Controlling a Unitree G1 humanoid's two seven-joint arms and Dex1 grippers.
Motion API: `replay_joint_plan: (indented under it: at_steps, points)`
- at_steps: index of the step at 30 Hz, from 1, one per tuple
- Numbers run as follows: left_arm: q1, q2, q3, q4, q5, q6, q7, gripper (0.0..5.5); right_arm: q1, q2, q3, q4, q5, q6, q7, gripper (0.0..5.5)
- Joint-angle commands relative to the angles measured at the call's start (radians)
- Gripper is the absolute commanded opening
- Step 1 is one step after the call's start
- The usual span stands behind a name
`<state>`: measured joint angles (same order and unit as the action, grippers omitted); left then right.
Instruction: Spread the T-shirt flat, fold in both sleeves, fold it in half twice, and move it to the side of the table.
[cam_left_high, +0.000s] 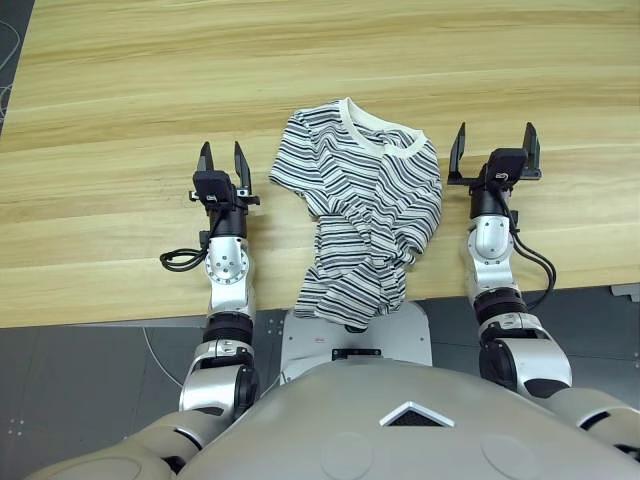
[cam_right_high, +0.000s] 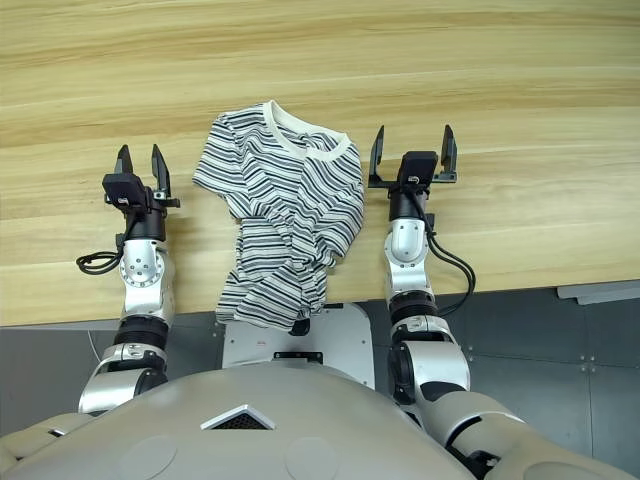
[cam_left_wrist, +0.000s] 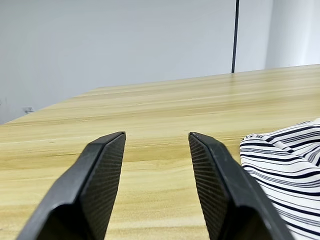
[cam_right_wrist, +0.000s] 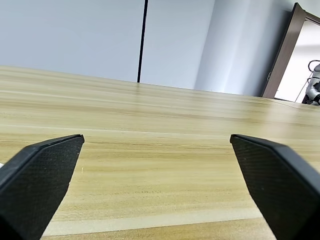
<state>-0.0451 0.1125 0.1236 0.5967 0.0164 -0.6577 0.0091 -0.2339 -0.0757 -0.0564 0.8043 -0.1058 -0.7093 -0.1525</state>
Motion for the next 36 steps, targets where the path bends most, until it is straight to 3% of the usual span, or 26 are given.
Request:
replay_joint_plan:
  at_steps: [1, 36]
  points:
    - [-0.006, -0.007, -0.005, 0.012, 0.005, 0.004, 0.009, 2.35, 0.002, 0.005, 0.003, 0.013, -0.001, 0.005, -0.002, 5.5]
    - [-0.007, -0.011, -0.003, 0.014, 0.009, 0.0, 0.011, 2.35, 0.002, 0.004, 0.003, 0.013, -0.001, 0.005, -0.001, 5.5]
